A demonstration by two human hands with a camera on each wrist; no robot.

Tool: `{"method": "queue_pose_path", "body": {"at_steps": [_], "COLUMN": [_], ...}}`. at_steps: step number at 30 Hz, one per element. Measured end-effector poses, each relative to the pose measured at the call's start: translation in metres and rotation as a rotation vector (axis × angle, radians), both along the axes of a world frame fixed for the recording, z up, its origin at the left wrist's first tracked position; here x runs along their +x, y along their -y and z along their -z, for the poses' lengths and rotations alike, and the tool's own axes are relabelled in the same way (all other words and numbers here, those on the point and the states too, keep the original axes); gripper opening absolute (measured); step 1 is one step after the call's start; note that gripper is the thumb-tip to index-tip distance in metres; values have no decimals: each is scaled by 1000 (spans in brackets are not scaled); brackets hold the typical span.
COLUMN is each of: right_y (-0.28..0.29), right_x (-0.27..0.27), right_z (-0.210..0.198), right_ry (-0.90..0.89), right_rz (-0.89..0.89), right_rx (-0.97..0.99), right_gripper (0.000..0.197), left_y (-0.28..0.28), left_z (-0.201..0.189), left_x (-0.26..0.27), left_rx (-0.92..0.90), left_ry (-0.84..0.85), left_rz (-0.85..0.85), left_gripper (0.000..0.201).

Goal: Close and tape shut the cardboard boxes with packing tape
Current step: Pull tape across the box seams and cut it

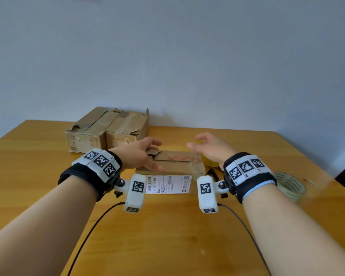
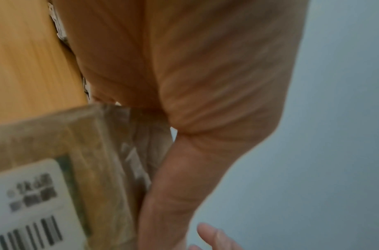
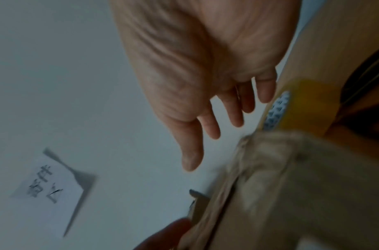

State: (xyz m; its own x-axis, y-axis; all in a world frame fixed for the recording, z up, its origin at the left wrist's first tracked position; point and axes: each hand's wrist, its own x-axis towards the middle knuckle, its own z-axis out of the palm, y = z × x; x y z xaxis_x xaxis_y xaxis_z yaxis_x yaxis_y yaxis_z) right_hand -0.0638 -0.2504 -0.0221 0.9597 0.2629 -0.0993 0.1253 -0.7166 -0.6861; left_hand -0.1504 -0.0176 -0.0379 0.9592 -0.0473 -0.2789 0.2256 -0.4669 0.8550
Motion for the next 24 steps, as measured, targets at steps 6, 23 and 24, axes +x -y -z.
{"method": "queue_pose_path", "body": {"at_steps": [6, 23, 24], "right_y": [-27, -60, -64], "right_x": [-13, -28, -28], "right_z": [9, -1, 0], "right_ry": [7, 259, 251], "right_rz": [-68, -226, -249], "right_rx": [-180, -123, -100], "right_gripper": [67, 14, 8], "left_y": [1, -12, -12], "left_z": [4, 19, 21], "left_x": [-3, -6, -4], "left_rx": [42, -48, -45], "left_ry": [45, 121, 128], "left_rz": [-27, -136, -143], "left_gripper": [99, 90, 90]}}
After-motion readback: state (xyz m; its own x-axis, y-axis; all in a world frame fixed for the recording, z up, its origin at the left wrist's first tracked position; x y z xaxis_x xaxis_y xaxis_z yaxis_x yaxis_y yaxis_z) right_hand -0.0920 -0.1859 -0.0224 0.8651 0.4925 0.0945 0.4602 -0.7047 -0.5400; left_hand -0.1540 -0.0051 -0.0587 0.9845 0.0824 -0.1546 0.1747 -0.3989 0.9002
